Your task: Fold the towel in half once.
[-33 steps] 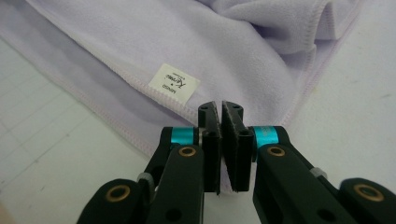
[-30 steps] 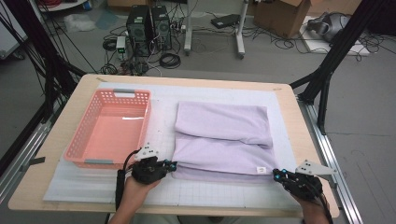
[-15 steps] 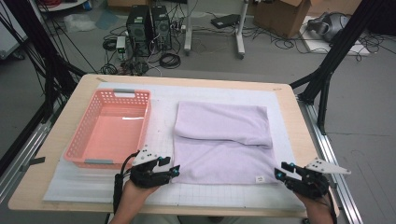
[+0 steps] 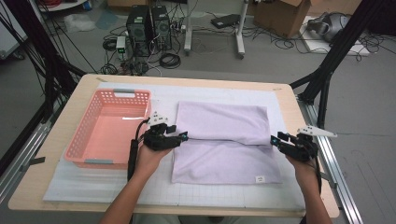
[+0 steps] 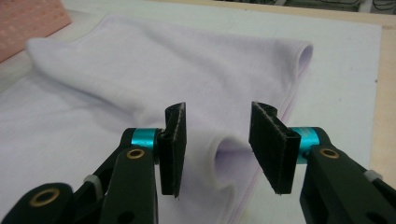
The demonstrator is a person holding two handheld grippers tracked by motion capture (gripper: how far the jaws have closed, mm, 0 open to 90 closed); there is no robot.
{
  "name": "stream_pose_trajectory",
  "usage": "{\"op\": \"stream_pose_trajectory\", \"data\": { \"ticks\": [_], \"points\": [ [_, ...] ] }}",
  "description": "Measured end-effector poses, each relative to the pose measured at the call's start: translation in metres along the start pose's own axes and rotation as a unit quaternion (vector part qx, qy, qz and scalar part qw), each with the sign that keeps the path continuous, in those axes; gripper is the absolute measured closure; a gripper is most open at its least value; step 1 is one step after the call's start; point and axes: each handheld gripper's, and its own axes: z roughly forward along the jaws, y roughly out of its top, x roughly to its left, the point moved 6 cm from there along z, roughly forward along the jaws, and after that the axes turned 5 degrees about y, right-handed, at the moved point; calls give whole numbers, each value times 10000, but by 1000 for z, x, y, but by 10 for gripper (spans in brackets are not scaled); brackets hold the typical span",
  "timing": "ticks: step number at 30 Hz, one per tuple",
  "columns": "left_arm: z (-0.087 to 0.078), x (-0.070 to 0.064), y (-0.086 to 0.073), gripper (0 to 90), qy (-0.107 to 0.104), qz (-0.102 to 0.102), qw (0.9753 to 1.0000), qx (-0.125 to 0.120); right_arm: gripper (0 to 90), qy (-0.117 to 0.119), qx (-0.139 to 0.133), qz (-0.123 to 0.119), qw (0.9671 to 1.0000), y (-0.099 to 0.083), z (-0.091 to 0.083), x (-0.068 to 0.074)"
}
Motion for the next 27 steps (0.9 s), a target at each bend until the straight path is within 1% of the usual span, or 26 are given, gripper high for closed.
{"op": "stream_pose_trajectory", "data": {
  "ticks": [1,2,3,4,6,7,8,10,11,13,15,17,18,19,20,21,22,23,24,25,26,27],
  "points": [
    [5,3,4,420,37,-37,10000,5,559,-26,22,4,10000,4,5,-4],
    [10,5,7,423,77,-24,10000,36,560,-58,75,41,9999,7,9,-8],
    [15,9,10,427,157,5,9999,51,561,-102,112,27,9999,10,14,-13],
    [19,12,12,431,184,-10,9998,81,563,-140,137,49,9998,12,19,-17],
    [31,20,16,431,236,-128,9995,156,571,-161,189,146,9996,13,30,-26],
    [36,23,17,444,241,-230,9993,169,570,-164,263,206,9993,12,35,-29],
    [41,27,17,482,322,-273,9988,231,569,-163,326,226,9991,11,41,-33],
    [49,33,18,493,454,-286,9982,284,558,-200,516,297,9980,7,52,-39],
    [53,35,19,490,499,-236,9979,329,552,-220,611,296,9975,5,56,-41],
    [61,38,20,483,545,-219,9975,402,542,-242,704,246,9969,2,64,-45],
    [69,43,20,461,620,-229,9960,596,527,-242,799,253,9962,0,71,-47],
    [76,48,22,452,712,-274,9949,659,528,-234,864,269,9956,-1,76,-48],
    [79,51,22,444,770,-301,9946,631,529,-234,859,230,9958,1,79,-48],
    [82,54,19,442,825,-310,9938,672,546,-243,834,176,9961,2,81,-48],
    [86,57,15,435,898,-327,9922,804,548,-264,855,138,9959,3,83,-48],
    [89,60,9,433,962,-307,9902,961,562,-304,921,63,9953,3,86,-48],
    [91,62,5,434,986,-319,9887,1080,597,-328,1010,-30,9943,2,89,-47],
    [92,63,3,442,983,-319,9883,1126,645,-375,1118,-167,9929,2,91,-46],
    [93,63,3,460,1039,-252,9879,1123,694,-468,1181,-310,9914,2,93,-45],
    [93,63,3,501,1120,-176,9871,1133,757,-488,1193,-366,9910,2,94,-44],
    [93,63,3,573,1133,-143,9870,1135,793,-476,1196,-376,9910,2,95,-43],
    [92,63,2,657,1161,-6,9863,1172,831,-491,1199,-426,9907,2,96,-44]
  ]
}}
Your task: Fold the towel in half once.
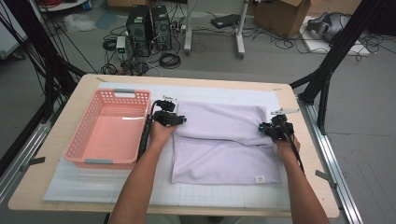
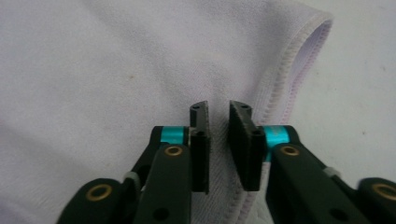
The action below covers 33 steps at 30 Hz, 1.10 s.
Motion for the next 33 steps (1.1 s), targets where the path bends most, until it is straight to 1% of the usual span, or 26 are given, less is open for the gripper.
{"op": "stream_pose_trajectory", "data": {
  "ticks": [1,2,3,5,6,8,9,10,11,13,14,15,17,18,19,21,22,24,25,26,27,28,29,30,31,33],
  "points": [
    [0,-1,0,719,-4,20,10000,-14,854,19,-3,3,10000,0,0,0],
    [-1,-3,1,799,31,87,9999,-49,862,17,-10,-11,10000,0,0,0],
    [-1,-3,2,839,98,156,9998,-82,870,42,-4,33,10000,0,0,0],
    [-3,-3,5,845,135,118,9997,-191,879,71,-63,75,9999,1,-2,-1],
    [-4,-2,7,849,121,72,9995,-272,882,109,-104,131,9998,1,-3,-1],
    [-8,0,11,855,140,-21,9989,-458,884,164,-303,215,9992,5,-5,-3],
    [-9,1,13,859,138,-133,9983,-553,884,158,-425,246,9987,7,-6,-4],
    [-10,3,15,863,134,-200,9978,-618,886,170,-551,246,9980,9,-7,-5],
    [-10,4,17,865,145,-277,9970,-710,885,164,-642,310,9973,11,-8,-7],
    [-10,6,20,866,166,-394,9956,-839,885,168,-635,419,9970,15,-6,-11],
    [-10,8,23,866,204,-444,9947,-901,885,162,-654,432,9968,18,-6,-12],
    [-11,9,26,866,252,-442,9945,-919,885,86,-796,428,9959,24,-6,-13],
    [-11,11,36,866,323,-429,9936,-996,885,18,-816,471,9956,32,-5,-15],
    [-11,11,40,866,336,-453,9925,-1080,885,-18,-858,489,9951,36,-3,-17],
    [-10,13,44,866,354,-483,9922,-1092,885,-64,-895,515,9946,40,-2,-19],
    [-5,15,49,866,410,-510,9920,-1081,885,-138,-883,592,9942,45,3,-23],
    [-3,15,51,866,434,-553,9911,-1127,885,-185,-915,589,9939,49,4,-24],
    [-2,16,55,861,465,-635,9880,-1327,884,-310,-1112,612,9914,57,3,-26],
    [-2,15,55,843,475,-651,9876,-1345,883,-380,-1226,652,9896,61,3,-27],
    [-1,13,54,770,507,-643,9882,-1292,865,-452,-1241,651,9891,64,3,-28],
    [-1,12,53,635,468,-695,9893,-1191,820,-497,-1187,640,9896,63,5,-28],
    [-2,10,51,559,407,-717,9906,-1091,725,-546,-1137,649,9899,63,5,-28],
    [-4,7,49,528,345,-687,9918,-1018,679,-580,-1111,706,9896,61,5,-28],
    [-6,4,47,494,299,-600,9933,-942,667,-512,-1101,746,9898,60,4,-28],
    [-8,1,45,479,264,-520,9937,-953,657,-516,-1130,752,9894,58,1,-27],
    [-16,-6,40,475,197,-505,9933,-1019,634,-476,-1172,739,9892,54,-6,-24]
  ]
}}
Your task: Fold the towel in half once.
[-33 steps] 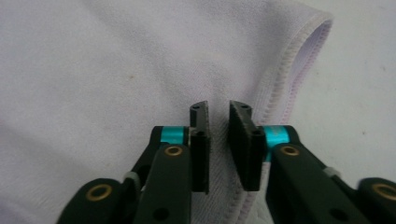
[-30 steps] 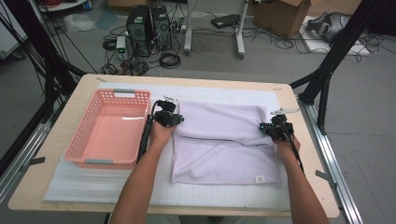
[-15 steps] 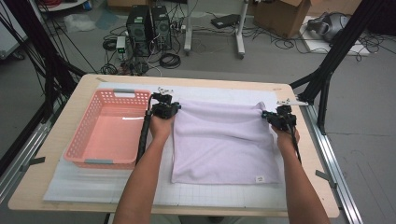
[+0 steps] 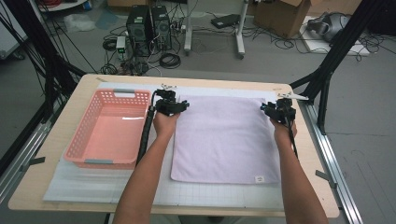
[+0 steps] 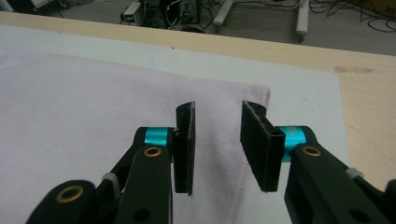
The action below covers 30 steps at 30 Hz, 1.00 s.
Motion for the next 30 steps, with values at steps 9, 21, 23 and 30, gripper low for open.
{"op": "stream_pose_trajectory", "data": {
  "ticks": [9,21,23,30],
  "points": [
    [-30,-22,-30,447,-316,322,9988,175,604,120,112,-158,9997,-18,-43,6],
    [-62,-28,-71,424,-670,472,9961,325,612,364,294,-148,9988,-53,-93,20],
    [-67,-31,-78,425,-748,541,9951,356,649,375,384,-205,9983,-64,-99,23],
    [-82,-37,-91,421,-991,629,9926,324,651,346,656,2,9972,-100,-102,31]
  ]
}}
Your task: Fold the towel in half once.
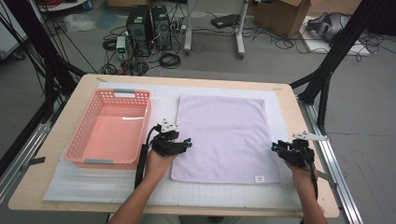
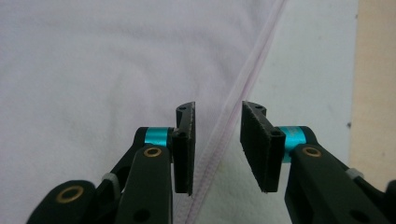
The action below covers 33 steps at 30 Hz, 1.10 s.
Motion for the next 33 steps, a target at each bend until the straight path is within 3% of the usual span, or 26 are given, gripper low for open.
{"op": "stream_pose_trajectory", "data": {
  "ticks": [2,3,5,6,9,12,14,19,23,29,33],
  "points": [
    [-3,0,-1,415,-22,-56,10000,-54,670,-72,144,104,9998,-6,8,0],
    [-5,0,-3,415,-55,-68,10000,-43,738,-126,226,107,9996,-9,12,-1],
    [-7,0,-6,415,-76,-86,9999,-61,842,-85,232,31,9997,-9,14,1],
    [-7,1,-7,415,-84,-70,9999,-49,869,-176,290,-99,9994,-8,13,1],
    [-11,3,-17,415,-35,-130,9999,-13,864,-548,424,-161,9975,-6,10,-1],
    [-17,1,-27,416,-86,-86,9999,88,691,-653,244,66,9975,-10,7,-2],
    [-22,1,-32,416,-105,-89,9997,190,660,-518,107,170,9985,-14,0,-1],
    [-36,-1,-42,427,-184,-124,9994,247,620,-190,-65,-28,9998,-24,-30,12],
    [-44,-3,-49,433,-257,-73,9992,285,596,43,89,-135,9999,-42,-48,25],
    [-54,-5,-58,436,-392,-257,9986,249,569,86,217,-194,9995,-65,-48,34],
    [-59,-12,-62,444,-435,-172,9984,302,602,17,230,-276,9994,-65,-48,40]
  ]
}}
